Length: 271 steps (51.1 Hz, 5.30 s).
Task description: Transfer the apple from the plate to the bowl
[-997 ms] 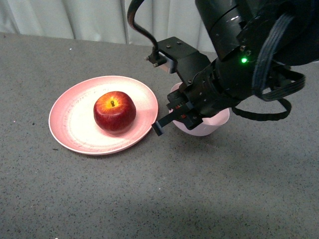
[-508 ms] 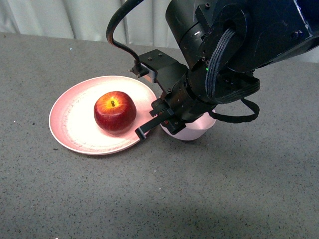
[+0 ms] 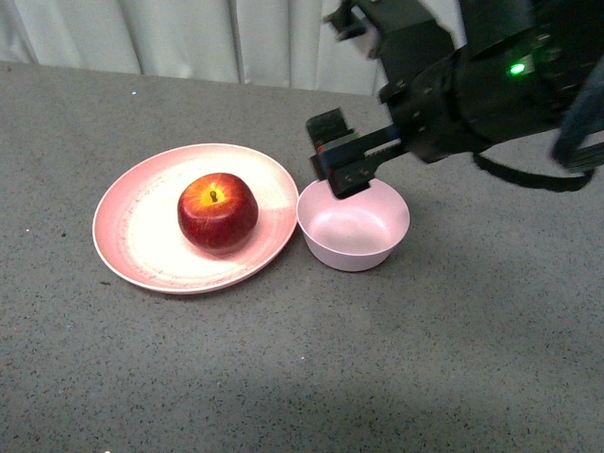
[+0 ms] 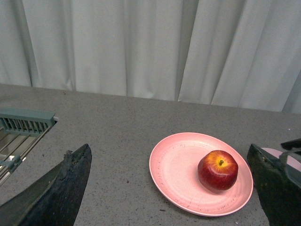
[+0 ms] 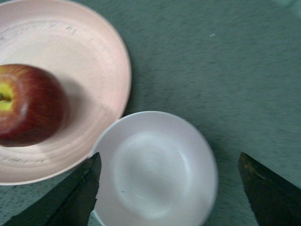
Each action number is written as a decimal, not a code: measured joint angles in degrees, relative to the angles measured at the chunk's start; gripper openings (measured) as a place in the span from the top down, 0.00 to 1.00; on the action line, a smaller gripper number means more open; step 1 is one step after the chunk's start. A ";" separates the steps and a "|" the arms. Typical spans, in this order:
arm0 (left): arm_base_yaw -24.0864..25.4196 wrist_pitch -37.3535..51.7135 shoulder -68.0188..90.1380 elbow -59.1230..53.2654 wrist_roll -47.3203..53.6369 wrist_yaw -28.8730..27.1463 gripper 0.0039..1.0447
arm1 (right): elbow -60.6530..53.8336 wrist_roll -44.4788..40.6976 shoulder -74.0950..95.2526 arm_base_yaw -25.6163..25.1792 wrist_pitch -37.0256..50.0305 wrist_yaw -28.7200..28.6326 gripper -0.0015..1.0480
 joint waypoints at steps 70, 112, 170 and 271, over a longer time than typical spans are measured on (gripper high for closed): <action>0.02 -0.02 -0.15 0.00 0.02 0.02 0.06 | -59.95 6.67 -73.40 -25.27 27.43 3.54 0.99; 0.02 -0.02 -0.15 0.00 0.02 0.00 0.06 | -60.22 6.67 -98.18 -25.31 3.80 3.43 0.99; 0.02 -0.02 -0.15 0.00 0.00 -0.04 0.06 | -60.19 6.69 -113.00 -25.31 -11.41 3.34 0.09; -15.74 16.13 114.01 51.54 -4.87 5.60 0.06 | -60.19 6.69 -113.04 -25.31 -11.43 3.34 0.09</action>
